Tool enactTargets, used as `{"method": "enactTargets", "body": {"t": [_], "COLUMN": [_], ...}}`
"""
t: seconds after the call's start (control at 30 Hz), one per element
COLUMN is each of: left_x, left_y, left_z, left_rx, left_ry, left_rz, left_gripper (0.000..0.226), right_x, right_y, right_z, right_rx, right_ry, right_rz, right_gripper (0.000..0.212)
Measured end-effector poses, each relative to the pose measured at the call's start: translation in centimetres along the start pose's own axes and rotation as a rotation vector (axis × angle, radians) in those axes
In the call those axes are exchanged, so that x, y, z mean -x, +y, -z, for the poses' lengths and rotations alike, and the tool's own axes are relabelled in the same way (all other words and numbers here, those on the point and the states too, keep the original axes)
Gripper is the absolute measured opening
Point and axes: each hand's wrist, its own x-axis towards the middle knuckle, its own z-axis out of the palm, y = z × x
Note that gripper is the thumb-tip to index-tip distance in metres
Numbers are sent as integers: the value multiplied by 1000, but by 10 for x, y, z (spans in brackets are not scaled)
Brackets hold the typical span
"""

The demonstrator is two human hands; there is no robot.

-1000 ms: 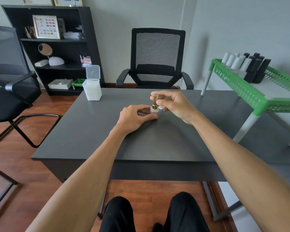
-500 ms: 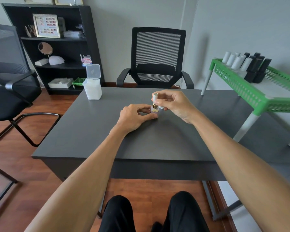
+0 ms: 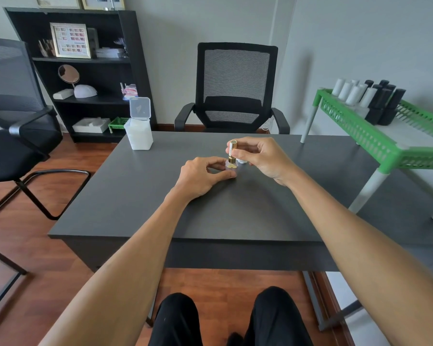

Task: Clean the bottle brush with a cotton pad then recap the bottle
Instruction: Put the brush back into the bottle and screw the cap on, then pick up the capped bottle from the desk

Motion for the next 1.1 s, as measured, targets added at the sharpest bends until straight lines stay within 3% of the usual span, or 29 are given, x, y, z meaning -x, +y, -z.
{"method": "enactTargets", "body": {"t": [0.5, 0.7, 0.97, 1.1], "left_x": [0, 6, 12, 19], "left_y": [0, 4, 5, 9], "left_z": [-5, -3, -1, -8], "left_rx": [-120, -76, -119, -351], "left_ry": [6, 7, 24, 97], "left_rz": [-58, -35, -35, -89], "left_gripper": [32, 37, 61, 77], "right_x": [8, 14, 25, 26], "right_y": [2, 2, 13, 12], "right_z": [-10, -15, -18, -15], "right_rx": [127, 84, 205, 228], "right_ry": [148, 112, 72, 43], "right_rz": [68, 54, -47, -78], "right_gripper": [27, 30, 27, 29]}}
